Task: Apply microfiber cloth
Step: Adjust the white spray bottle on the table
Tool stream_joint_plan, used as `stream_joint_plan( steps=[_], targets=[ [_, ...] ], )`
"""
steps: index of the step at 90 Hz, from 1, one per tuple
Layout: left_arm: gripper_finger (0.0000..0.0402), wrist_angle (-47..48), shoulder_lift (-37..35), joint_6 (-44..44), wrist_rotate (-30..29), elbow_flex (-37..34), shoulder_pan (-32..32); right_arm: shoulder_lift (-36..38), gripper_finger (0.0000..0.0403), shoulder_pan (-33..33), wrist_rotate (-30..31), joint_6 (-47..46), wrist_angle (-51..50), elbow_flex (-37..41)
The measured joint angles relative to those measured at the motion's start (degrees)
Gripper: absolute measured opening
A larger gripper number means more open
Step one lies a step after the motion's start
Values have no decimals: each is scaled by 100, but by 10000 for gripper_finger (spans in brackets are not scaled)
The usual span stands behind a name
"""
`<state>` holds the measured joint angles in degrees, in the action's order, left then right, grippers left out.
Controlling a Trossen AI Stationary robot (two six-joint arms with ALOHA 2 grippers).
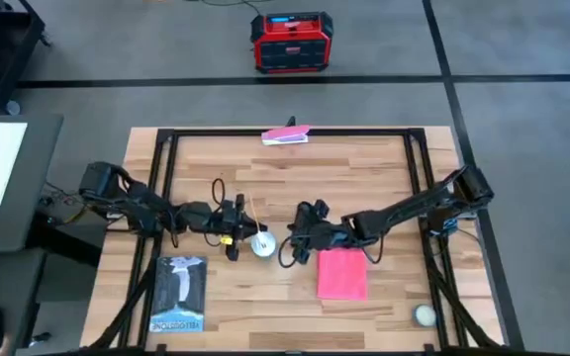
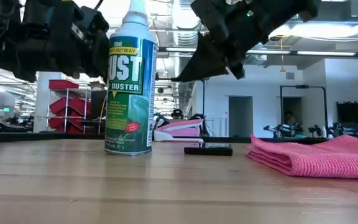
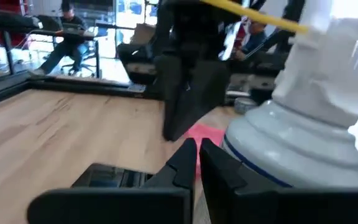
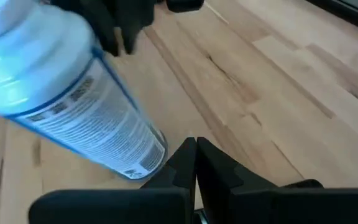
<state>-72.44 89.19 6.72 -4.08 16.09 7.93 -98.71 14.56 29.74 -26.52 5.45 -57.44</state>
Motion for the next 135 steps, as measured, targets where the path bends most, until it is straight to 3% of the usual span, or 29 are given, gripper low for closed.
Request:
stream_joint_plan(
  steps=[36, 51, 65, 87, 135],
  targets=[
    [0, 385, 0, -170, -310, 93, -15, -1, 0, 78, -159, 131, 277, 25],
    [0, 1017, 0, -305, -796, 89, -209, -1, 0, 60, -263, 229, 310, 26],
    [0, 1459, 0, -101, -871, 88, -381, -1, 0, -12, -267, 407, 321, 27],
    [0, 1558, 0, 264, -799, 88, 212, -1, 0, -84, -267, 474, 284, 27],
    [0, 1546, 0, 888, -1657, 88, 1162, -1, 0, -59, -267, 552, 220, 27]
  ],
)
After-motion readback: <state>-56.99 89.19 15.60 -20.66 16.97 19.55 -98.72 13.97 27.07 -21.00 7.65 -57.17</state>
